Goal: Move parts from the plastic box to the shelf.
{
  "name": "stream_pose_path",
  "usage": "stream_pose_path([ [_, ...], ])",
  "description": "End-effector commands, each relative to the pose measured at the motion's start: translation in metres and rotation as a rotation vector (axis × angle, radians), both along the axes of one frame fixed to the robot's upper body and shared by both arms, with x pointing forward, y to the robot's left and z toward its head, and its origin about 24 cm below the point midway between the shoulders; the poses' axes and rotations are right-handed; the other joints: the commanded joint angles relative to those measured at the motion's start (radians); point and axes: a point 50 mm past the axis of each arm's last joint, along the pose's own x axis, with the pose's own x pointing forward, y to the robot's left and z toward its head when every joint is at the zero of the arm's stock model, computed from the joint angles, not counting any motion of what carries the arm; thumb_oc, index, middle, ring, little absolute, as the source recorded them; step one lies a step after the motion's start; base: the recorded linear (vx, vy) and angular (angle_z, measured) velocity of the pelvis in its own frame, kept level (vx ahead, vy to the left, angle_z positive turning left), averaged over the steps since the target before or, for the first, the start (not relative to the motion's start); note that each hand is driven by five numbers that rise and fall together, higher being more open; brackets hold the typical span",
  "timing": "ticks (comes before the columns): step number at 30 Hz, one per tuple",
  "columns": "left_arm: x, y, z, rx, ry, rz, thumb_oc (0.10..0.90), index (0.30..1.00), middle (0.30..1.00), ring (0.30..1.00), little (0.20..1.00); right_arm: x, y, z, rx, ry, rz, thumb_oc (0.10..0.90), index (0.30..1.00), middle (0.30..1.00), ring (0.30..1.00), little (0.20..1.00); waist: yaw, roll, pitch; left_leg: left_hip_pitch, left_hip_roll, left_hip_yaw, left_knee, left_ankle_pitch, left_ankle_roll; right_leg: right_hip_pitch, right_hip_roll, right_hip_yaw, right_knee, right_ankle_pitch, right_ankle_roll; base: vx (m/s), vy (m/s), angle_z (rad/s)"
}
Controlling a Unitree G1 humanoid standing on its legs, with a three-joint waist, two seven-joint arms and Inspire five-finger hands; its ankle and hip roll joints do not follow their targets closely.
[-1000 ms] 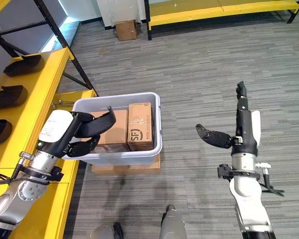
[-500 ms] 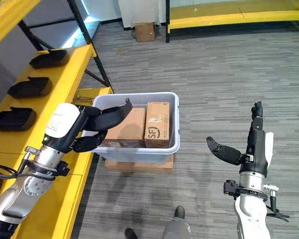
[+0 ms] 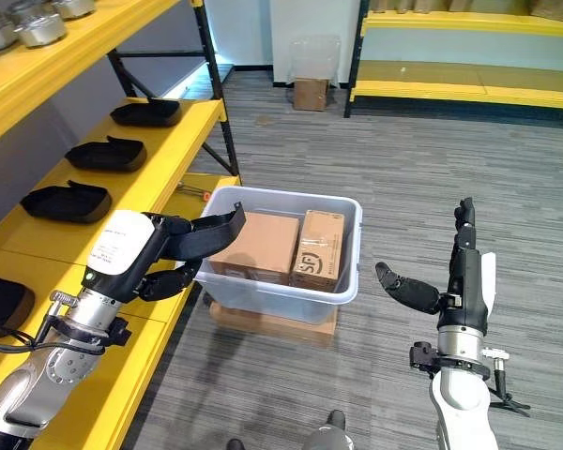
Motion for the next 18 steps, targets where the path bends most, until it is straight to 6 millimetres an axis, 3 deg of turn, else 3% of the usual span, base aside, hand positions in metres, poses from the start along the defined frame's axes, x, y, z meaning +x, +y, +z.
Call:
stream_pose_path([
  [1, -0.008, 0.002, 0.069, -0.005, -0.395, -0.021, 0.4, 0.3, 0.3, 0.3, 0.3, 0.007, 0.018, 0.042, -0.066, -0.24, 0.086, 0.9, 1.0, 1.0, 1.0, 1.0, -0.017, -0.05, -0.035, 0.075, -0.025, 0.01, -0.012, -0.14, 0.017, -0.013, -0.067, 0.107, -0.021, 0.142, 0.127, -0.09, 0.066, 0.24],
  [3, -0.004, 0.002, 0.068, -0.003, -0.381, -0.028, 0.4, 0.3, 0.3, 0.3, 0.3, 0.008, 0.018, 0.039, -0.049, -0.228, 0.091, 0.9, 1.0, 1.0, 1.0, 1.0, -0.056, -0.05, -0.022, 0.059, -0.008, -0.026, -0.012, -0.12, 0.019, -0.071, 0.04, 0.302, 0.042, 0.095, 0.096, -0.06, 0.048, 0.43],
  [4, -0.001, 0.0, 0.068, -0.009, -0.374, -0.037, 0.4, 0.3, 0.3, 0.3, 0.3, 0.007, 0.017, 0.038, -0.047, -0.223, 0.089, 0.9, 1.0, 1.0, 1.0, 1.0, -0.076, -0.046, -0.025, 0.058, -0.003, -0.052, -0.012, -0.116, 0.019, -0.076, 0.116, 0.392, 0.047, 0.044, 0.088, 0.01, 0.032, 0.85],
  [7, 0.007, -0.01, 0.068, -0.05, -0.342, -0.091, 0.4, 0.3, 0.3, 0.3, 0.3, 0.001, 0.009, 0.037, -0.05, -0.216, 0.064, 0.9, 1.0, 1.0, 1.0, 1.0, -0.098, -0.048, -0.046, 0.027, 0.007, -0.117, -0.012, -0.088, 0.014, -0.044, 0.25, 0.544, 0.044, -0.078, 0.055, 0.02, -0.013, 0.8],
  [10, 0.01, -0.011, 0.068, -0.064, -0.333, -0.095, 0.4, 0.3, 0.3, 0.3, 0.3, 0.0, 0.007, 0.039, -0.054, -0.224, 0.059, 0.9, 1.0, 1.0, 1.0, 1.0, -0.083, -0.057, -0.055, 0.01, 0.008, -0.141, -0.012, -0.076, 0.002, -0.016, 0.25, 0.529, -0.024, -0.096, 0.039, -0.01, -0.075, 1.17],
  [18, 0.007, -0.005, 0.066, -0.105, -0.311, -0.07, 0.4, 0.3, 0.3, 0.3, 0.3, 0.001, 0.006, 0.039, -0.042, -0.219, 0.062, 0.9, 1.0, 1.0, 1.0, 1.0, -0.052, -0.065, -0.087, -0.007, 0.062, -0.142, -0.012, -0.04, -0.04, 0.066, 0.265, 0.486, -0.161, -0.081, 0.023, -0.04, -0.155, 0.12],
])
